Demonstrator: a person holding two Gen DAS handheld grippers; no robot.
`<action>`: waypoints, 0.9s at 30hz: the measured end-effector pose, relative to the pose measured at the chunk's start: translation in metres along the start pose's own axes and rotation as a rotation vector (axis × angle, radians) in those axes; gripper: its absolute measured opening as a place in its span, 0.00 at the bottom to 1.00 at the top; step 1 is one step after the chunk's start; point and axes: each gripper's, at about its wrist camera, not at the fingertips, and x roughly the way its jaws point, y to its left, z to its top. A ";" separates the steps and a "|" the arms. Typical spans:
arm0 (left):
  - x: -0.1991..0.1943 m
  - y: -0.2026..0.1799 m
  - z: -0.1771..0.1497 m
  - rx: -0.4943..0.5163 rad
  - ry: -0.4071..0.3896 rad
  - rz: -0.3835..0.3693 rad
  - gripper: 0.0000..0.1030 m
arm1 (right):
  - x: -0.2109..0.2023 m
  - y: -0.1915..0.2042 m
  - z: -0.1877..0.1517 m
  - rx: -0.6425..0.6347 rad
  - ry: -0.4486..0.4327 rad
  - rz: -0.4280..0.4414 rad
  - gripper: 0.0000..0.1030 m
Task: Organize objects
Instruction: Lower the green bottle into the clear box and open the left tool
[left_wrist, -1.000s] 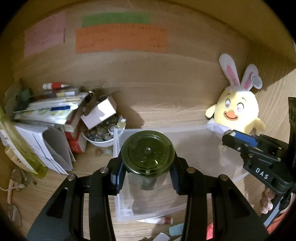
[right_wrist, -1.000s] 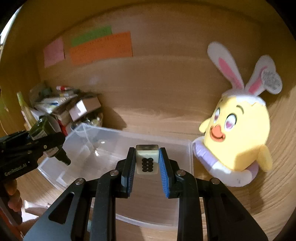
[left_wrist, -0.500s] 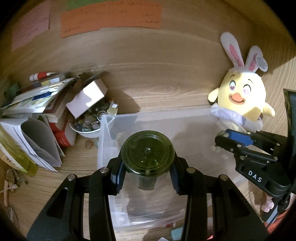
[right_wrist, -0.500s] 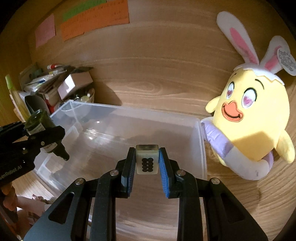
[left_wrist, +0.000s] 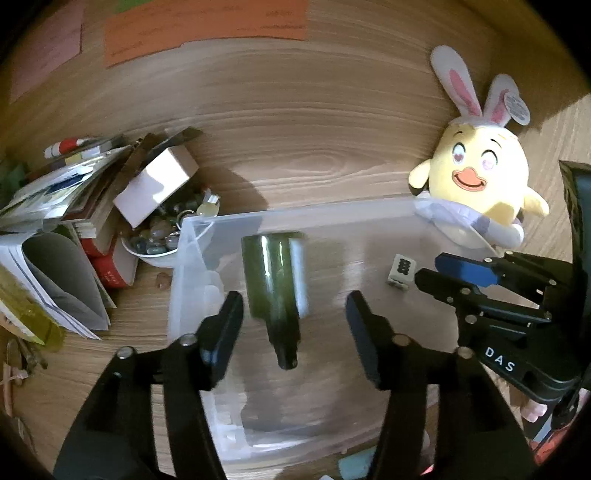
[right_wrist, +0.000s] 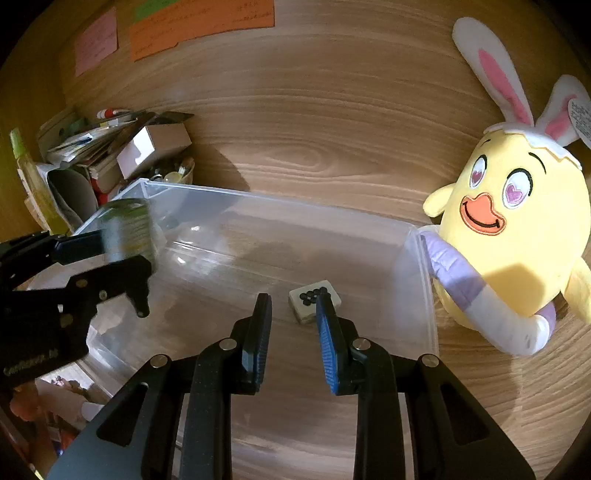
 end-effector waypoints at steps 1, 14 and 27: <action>-0.001 -0.002 -0.001 0.011 -0.005 0.008 0.64 | 0.000 0.000 0.000 0.000 0.000 0.000 0.22; -0.027 -0.003 0.000 0.017 -0.043 0.011 0.81 | -0.020 -0.001 0.003 0.013 -0.051 -0.008 0.45; -0.079 -0.003 -0.012 0.040 -0.120 0.038 0.96 | -0.073 0.004 -0.001 0.007 -0.154 -0.019 0.75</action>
